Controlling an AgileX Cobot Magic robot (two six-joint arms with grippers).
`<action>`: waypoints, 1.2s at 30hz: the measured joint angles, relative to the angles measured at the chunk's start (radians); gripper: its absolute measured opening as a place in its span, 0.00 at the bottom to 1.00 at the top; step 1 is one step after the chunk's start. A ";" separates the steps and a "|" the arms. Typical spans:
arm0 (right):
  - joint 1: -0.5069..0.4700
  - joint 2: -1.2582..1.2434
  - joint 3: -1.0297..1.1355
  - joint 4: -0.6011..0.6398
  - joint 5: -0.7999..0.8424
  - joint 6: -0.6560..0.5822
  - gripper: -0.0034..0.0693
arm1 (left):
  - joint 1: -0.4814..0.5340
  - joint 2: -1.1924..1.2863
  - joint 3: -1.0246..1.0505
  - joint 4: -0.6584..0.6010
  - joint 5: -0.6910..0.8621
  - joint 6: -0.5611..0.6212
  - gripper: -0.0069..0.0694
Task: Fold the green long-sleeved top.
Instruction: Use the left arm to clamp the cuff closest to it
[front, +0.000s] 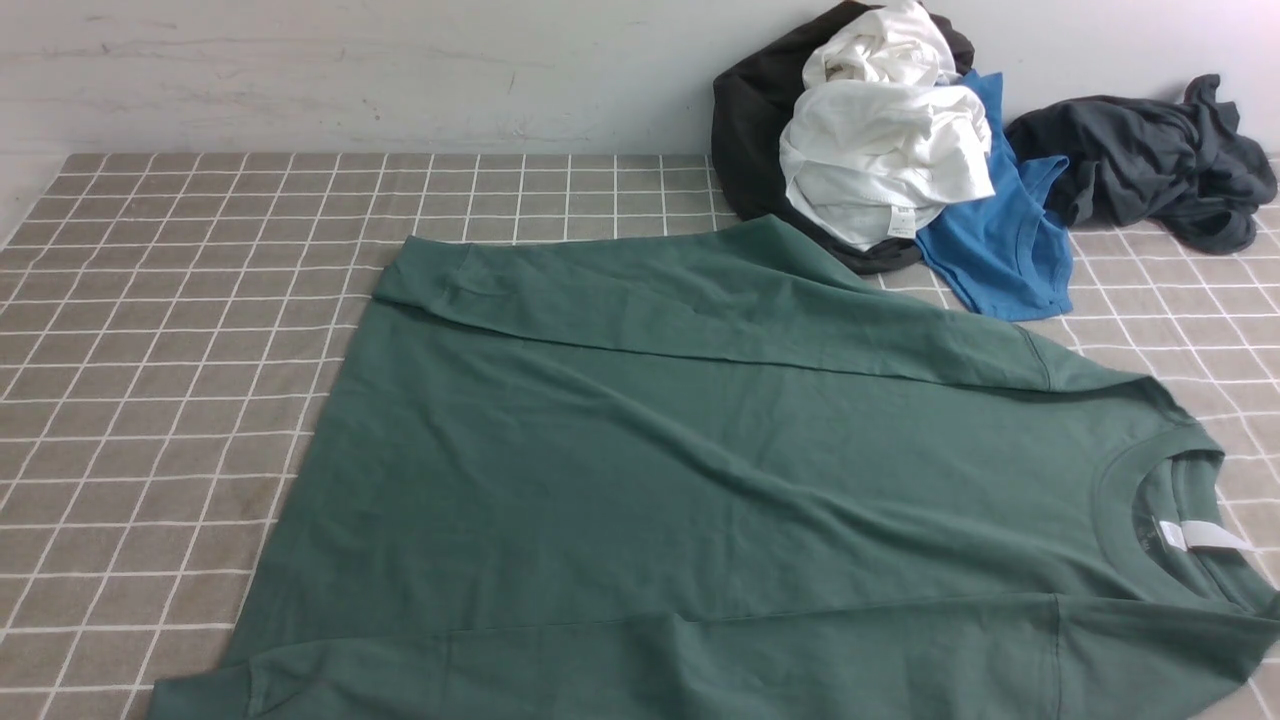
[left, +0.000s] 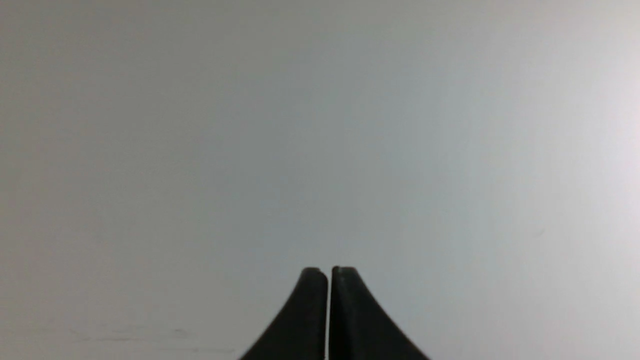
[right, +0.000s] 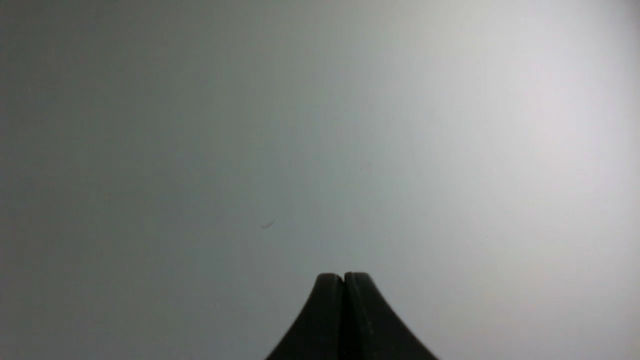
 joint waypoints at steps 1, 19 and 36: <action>0.000 0.045 -0.031 -0.008 0.036 -0.017 0.03 | 0.000 0.050 -0.027 0.018 0.036 0.011 0.08; 0.184 0.886 -0.156 0.195 0.706 -0.264 0.03 | 0.000 0.712 -0.054 -0.125 0.892 0.133 0.10; 0.246 0.927 -0.257 0.321 0.827 -0.496 0.03 | 0.130 1.234 -0.190 -0.371 0.845 0.313 0.61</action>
